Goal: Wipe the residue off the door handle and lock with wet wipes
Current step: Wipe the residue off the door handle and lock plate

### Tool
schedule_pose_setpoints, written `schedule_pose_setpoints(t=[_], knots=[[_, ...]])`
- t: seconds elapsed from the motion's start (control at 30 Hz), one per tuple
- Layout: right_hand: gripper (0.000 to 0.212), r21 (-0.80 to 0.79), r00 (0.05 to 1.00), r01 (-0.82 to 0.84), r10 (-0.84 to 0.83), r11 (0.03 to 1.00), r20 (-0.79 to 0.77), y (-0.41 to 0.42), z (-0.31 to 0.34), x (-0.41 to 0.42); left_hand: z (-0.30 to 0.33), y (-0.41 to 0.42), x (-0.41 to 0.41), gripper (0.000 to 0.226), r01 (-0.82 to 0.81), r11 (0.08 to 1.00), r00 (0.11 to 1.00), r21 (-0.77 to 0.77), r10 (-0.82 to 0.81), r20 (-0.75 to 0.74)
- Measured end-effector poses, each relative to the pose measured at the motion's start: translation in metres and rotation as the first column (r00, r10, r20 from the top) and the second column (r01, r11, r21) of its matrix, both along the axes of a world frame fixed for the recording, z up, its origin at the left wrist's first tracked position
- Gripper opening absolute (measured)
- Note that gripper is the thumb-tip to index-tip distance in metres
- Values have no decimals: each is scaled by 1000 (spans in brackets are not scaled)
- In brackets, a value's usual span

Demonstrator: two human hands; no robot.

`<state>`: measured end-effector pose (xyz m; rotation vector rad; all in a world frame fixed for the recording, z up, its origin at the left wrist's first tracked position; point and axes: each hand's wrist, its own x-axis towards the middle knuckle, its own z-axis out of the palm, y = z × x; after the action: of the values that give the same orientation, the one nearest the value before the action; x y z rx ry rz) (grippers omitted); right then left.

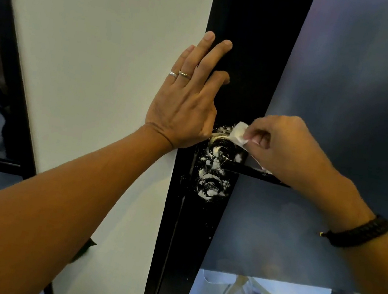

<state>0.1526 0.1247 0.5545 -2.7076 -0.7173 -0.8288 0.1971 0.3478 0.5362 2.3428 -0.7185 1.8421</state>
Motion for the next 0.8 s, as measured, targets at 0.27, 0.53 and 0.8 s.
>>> schedule_pose_setpoints(t=[0.27, 0.53, 0.8], knots=[[14, 23, 963, 220, -221, 975, 152, 80, -39, -8, 19, 1, 4, 46, 104, 989, 991, -103, -95, 89], [10, -104, 950, 243, -215, 965, 226, 83, -50, -12, 33, -4, 9, 51, 75, 994, 991, -82, -66, 117], [18, -115, 959, 212, -184, 971, 215, 78, -52, -14, 33, -2, 4, 43, 104, 992, 988, -66, -95, 126]])
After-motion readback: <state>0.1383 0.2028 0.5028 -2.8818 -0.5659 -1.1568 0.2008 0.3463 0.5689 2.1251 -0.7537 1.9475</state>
